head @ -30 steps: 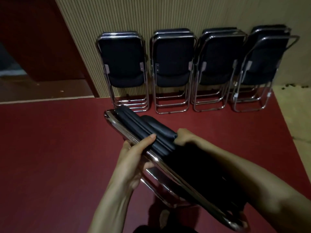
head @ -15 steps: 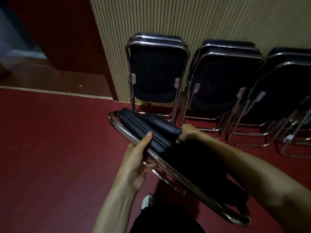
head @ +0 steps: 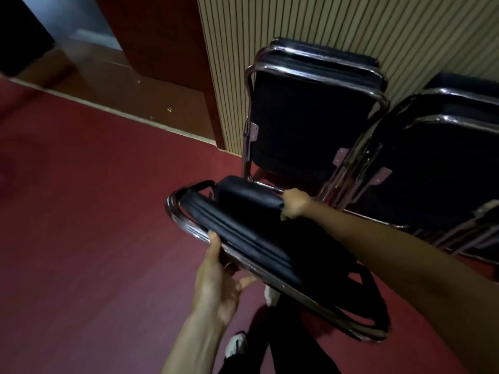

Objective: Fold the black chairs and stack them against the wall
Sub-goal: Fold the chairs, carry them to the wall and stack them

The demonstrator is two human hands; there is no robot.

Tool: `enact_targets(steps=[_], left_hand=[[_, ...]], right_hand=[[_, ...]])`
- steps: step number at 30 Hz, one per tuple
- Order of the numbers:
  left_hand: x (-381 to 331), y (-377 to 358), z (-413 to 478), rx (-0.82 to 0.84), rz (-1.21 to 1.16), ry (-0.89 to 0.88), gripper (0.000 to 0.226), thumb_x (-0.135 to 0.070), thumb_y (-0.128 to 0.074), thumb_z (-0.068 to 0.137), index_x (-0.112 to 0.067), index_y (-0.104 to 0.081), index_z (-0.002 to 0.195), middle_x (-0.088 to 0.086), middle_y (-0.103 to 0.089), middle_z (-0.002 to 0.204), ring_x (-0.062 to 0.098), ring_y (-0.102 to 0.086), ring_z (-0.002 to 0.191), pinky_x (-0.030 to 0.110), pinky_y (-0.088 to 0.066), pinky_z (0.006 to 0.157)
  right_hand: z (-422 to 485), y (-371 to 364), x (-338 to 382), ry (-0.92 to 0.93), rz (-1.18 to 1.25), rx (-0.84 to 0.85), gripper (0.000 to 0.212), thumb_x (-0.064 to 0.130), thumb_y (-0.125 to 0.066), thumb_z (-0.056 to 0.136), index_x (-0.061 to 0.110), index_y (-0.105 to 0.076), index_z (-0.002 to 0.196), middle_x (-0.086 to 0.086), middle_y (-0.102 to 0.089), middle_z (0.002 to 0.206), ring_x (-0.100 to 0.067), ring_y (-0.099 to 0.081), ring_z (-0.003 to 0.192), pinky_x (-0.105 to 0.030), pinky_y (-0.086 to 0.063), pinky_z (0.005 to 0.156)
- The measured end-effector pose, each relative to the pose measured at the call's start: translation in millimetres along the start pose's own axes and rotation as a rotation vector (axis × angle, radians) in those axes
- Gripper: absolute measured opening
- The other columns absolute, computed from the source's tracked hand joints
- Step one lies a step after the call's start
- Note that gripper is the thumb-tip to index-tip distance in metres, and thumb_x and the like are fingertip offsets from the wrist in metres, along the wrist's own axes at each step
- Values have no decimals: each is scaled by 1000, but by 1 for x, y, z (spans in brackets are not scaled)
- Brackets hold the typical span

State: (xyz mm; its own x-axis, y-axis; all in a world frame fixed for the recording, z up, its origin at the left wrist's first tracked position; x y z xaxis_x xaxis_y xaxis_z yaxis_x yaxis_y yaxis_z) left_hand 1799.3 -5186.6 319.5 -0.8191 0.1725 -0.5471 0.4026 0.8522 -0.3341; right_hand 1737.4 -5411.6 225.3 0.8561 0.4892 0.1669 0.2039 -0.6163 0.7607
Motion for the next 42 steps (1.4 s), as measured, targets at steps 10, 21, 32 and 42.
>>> enact_targets(steps=[10, 21, 32, 42], left_hand=[[-17, -65, 82, -58, -112, 105, 47, -47, -42, 98, -7, -66, 95, 11, -62, 88, 30, -59, 93, 48, -59, 60], [-45, -110, 118, 46, 44, 34, 33, -32, -72, 74, -11, -71, 100, 2, -74, 77, 23, -67, 89, 44, -60, 72], [-59, -138, 152, 37, 19, 71, 32, -6, -66, 85, 0, -62, 116, 13, -71, 93, 23, -70, 82, 40, -61, 63], [-76, -159, 186, 59, 133, 18, 42, -11, -68, 86, 4, -58, 124, 11, -72, 93, 24, -70, 83, 41, -62, 67]], right_hand=[[106, 43, -13, 42, -67, 123, 43, 17, -73, 75, 3, -63, 114, -12, -64, 115, -27, -64, 103, -27, -48, 70], [161, 73, -26, 58, -43, 176, 44, 19, -78, 74, 4, -63, 112, -12, -64, 112, -26, -64, 98, -26, -46, 67], [204, 111, -36, 58, -89, 143, 50, 20, -81, 74, 0, -62, 116, -14, -64, 112, -27, -64, 97, -27, -50, 71], [204, 124, -53, 11, 37, 115, 86, 32, -71, 84, 3, -21, 147, -19, -41, 143, -33, -49, 124, -32, -45, 90]])
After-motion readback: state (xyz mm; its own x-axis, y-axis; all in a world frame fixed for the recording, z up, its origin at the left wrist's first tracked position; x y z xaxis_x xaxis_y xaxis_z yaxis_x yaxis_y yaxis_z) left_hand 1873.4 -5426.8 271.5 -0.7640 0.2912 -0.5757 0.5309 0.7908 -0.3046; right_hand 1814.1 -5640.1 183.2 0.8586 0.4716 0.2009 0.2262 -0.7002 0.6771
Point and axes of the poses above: each hand's wrist, its own z-axis towards the middle knuckle, its own y-axis out of the back of the hand, x = y × z, the point moved 1 cm from there along z, towards the middle knuckle
